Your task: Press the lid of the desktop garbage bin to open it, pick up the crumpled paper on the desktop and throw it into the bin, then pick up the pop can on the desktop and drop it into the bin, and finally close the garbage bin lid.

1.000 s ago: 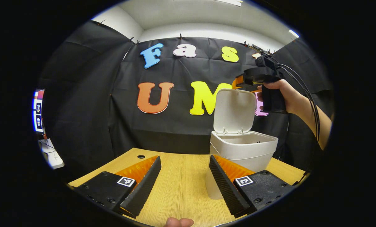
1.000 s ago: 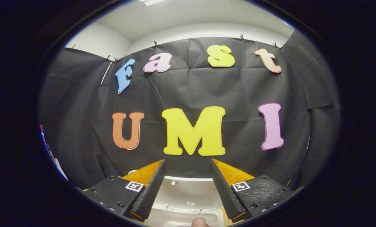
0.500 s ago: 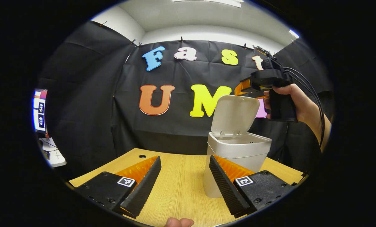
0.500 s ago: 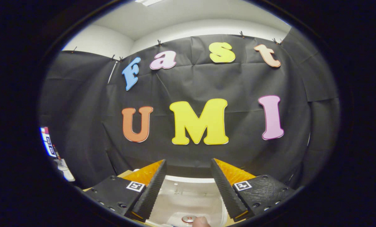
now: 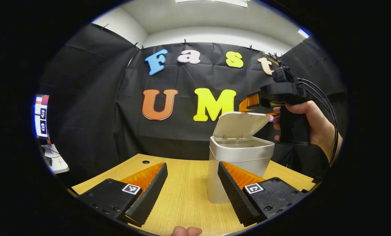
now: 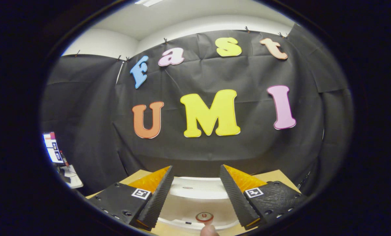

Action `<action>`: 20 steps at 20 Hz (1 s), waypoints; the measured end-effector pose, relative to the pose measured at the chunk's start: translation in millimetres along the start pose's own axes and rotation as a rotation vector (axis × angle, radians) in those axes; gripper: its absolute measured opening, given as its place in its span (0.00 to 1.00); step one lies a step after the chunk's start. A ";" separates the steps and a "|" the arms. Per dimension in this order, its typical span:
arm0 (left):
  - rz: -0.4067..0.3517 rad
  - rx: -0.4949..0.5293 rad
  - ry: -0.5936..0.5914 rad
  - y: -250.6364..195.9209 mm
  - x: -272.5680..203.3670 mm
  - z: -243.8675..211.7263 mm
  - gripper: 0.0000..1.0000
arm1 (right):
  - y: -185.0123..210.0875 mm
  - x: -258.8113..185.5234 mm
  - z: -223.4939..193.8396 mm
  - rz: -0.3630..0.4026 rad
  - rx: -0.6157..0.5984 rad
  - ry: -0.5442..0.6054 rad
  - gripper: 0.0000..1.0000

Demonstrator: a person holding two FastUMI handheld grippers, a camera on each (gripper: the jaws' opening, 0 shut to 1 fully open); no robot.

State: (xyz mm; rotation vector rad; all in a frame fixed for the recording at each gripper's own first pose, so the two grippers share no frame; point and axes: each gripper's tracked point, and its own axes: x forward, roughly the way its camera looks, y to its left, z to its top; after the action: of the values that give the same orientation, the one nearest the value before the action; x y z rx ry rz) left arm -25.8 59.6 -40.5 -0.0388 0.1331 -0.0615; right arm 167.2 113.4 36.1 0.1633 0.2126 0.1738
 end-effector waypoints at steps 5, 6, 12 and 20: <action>0.010 0.011 0.006 3.3 -5.0 -2.3 0.99 | -4.8 -6.3 -17.4 -0.012 -0.010 -0.003 0.84; 0.012 0.010 0.006 3.7 -4.5 -2.8 0.99 | -4.5 -6.3 -23.7 -0.012 -0.011 0.005 0.89; 0.025 0.016 0.008 3.2 -9.1 -3.6 0.99 | -10.8 -6.0 -62.2 -0.026 -0.024 0.065 0.89; 0.022 0.020 0.019 -4.9 -14.7 -7.4 0.99 | -15.8 -6.5 -79.3 -0.038 -0.046 0.059 0.92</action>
State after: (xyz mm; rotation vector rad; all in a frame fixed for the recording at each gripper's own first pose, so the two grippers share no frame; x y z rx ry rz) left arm -41.6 55.3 -45.8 -0.0164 0.1519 -0.0415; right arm 145.7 108.1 -41.9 0.1089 0.2699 0.1458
